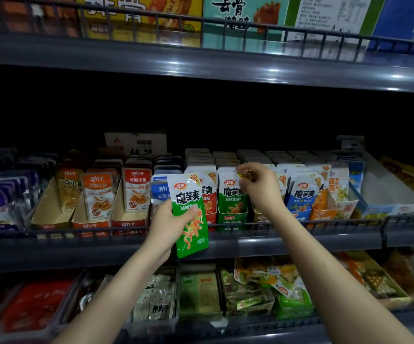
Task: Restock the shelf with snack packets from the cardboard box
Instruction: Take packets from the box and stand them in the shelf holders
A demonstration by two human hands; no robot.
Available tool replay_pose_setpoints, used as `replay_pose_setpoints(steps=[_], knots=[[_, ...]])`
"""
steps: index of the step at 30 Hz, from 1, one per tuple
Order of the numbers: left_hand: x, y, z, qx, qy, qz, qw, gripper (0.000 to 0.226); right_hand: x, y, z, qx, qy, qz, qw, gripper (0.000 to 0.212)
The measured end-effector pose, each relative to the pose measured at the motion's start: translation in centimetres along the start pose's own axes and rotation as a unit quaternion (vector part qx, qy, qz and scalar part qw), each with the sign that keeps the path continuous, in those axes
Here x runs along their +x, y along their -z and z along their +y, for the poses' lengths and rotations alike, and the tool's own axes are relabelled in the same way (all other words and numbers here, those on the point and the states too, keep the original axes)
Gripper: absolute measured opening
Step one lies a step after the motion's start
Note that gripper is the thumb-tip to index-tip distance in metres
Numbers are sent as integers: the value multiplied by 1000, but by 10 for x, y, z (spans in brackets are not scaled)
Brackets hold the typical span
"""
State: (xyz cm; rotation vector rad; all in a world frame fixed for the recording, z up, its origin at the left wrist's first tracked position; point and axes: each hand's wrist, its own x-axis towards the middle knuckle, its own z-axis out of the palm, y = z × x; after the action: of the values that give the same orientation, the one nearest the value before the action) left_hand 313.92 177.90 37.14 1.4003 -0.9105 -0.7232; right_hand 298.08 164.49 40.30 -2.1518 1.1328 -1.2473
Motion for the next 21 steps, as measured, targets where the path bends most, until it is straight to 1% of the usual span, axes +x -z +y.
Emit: replay_pose_setpoints(steps=[3,4,5,7,8,9,10,11,12,14,16,17,19,21], knots=[[-2,1,1,28,-5,-6,1000,20,-13,7,-15,-33,115,84,989,24],[-3,1,1,38,-9,-9,999,23,-22,9,-22,-27,124,93,987,24],[-4,1,0,46,-14,-14,999,26,-33,10,-27,-3,104,75,992,27],[-8,0,1,38,-24,-32,998,27,-55,10,-36,67,12,-28,997,34],[-12,-2,1,27,-28,-48,998,27,-64,9,-36,107,-32,-82,990,33],[-15,-4,1,22,-30,-67,997,28,-73,9,-36,158,-70,-125,977,27],[-18,-7,1,30,-34,-86,995,27,-79,7,-33,213,-102,-150,960,16],[-21,-9,0,52,-42,-103,992,27,-85,7,-30,259,-126,-163,944,8],[-24,-11,-1,83,-55,-119,988,25,-90,7,-25,286,-141,-165,933,6],[-27,-13,-3,140,-80,-129,978,21,-95,11,-17,289,-150,-160,932,7],[-25,-10,-8,193,-107,-92,971,17,-94,18,-12,270,-143,-127,944,8],[-22,-6,-12,230,-121,-48,964,17,-91,23,-11,265,-141,-98,949,8],[-14,5,-20,311,-141,67,938,21,-79,34,-7,245,-124,-30,961,9],[-5,17,-28,360,-134,157,910,26,-64,42,-4,233,-97,20,967,11]])
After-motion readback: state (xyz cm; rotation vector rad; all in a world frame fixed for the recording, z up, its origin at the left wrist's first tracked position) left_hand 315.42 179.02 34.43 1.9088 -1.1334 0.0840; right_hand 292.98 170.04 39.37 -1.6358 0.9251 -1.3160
